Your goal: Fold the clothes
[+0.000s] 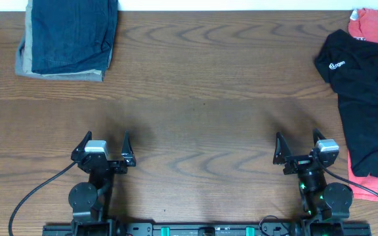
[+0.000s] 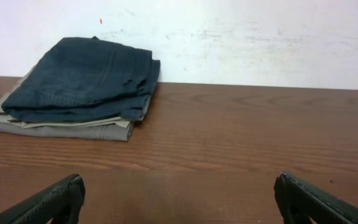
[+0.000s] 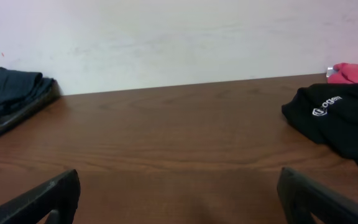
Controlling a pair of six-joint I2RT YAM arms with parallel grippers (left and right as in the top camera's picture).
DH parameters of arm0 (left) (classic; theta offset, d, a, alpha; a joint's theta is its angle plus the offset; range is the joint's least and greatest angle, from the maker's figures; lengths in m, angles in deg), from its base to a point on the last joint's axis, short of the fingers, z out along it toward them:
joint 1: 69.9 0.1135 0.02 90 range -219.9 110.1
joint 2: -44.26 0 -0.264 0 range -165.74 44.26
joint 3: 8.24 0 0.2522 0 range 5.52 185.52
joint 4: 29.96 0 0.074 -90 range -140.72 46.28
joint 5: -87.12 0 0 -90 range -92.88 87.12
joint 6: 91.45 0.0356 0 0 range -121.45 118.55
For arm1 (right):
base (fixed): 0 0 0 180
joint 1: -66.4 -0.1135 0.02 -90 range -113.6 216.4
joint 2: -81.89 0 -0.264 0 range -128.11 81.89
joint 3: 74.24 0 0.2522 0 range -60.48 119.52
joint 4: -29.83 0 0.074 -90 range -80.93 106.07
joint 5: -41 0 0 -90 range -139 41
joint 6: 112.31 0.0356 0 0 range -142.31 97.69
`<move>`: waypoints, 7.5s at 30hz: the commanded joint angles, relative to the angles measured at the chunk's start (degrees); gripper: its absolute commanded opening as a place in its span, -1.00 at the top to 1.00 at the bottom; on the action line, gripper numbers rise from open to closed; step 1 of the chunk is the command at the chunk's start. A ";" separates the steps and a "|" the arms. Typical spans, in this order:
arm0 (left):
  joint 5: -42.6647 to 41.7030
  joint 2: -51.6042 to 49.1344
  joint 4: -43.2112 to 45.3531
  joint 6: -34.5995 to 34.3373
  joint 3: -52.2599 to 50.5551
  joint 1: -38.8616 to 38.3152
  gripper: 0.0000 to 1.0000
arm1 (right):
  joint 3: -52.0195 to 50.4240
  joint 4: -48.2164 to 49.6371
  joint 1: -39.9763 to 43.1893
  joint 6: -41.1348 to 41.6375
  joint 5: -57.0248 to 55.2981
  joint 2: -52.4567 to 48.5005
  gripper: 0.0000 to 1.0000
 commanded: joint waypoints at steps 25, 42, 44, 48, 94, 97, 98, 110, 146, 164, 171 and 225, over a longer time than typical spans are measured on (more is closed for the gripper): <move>-1.03 0.35 -1.84 0.76 -0.94 0.35 -0.96 | -0.09 6.54 0.37 43.01 35.91 0.35 -0.99; -1.03 0.35 -1.84 0.76 -0.94 0.35 -0.96 | 19.67 14.84 0.42 15.56 17.99 -11.58 -0.98; -1.03 0.35 -1.84 0.76 -0.94 0.35 -0.96 | 26.23 7.85 0.42 8.09 14.05 -17.66 -0.99; -1.03 0.35 -1.84 0.76 -0.94 0.35 -0.96 | 40.63 -4.66 0.44 -3.21 1.22 -32.59 -0.99; -1.03 0.35 -1.84 0.76 -0.94 0.35 -0.96 | 80.50 -13.81 27.71 -18.38 -17.75 -122.01 -0.41; -1.03 0.35 -1.84 0.76 -0.94 0.35 -0.96 | 80.50 -13.84 27.85 -18.16 -17.77 -122.62 -0.01; -1.03 0.35 -1.84 0.76 -0.94 0.35 -0.96 | 80.50 -13.84 27.85 -18.16 -17.77 -122.62 0.09; -1.03 0.35 -1.84 0.76 -0.94 0.35 -0.96 | 81.37 -18.60 27.63 -3.65 -16.96 -113.11 0.98; -1.03 0.35 -1.84 0.76 -0.94 0.35 -0.96 | 81.26 -36.83 -36.92 1.79 6.54 -96.00 0.37; -1.03 0.35 -1.84 0.76 -0.94 0.35 -0.96 | 79.67 -55.23 -9.64 8.39 0.70 -88.87 -0.99; -1.03 0.35 -1.84 0.76 -0.94 0.35 -0.96 | 71.23 -44.04 -10.67 8.15 3.19 -92.45 -0.91; -1.03 0.35 -1.84 0.76 -0.94 0.35 -0.96 | 70.47 -72.22 -9.70 24.61 -16.28 -64.02 0.97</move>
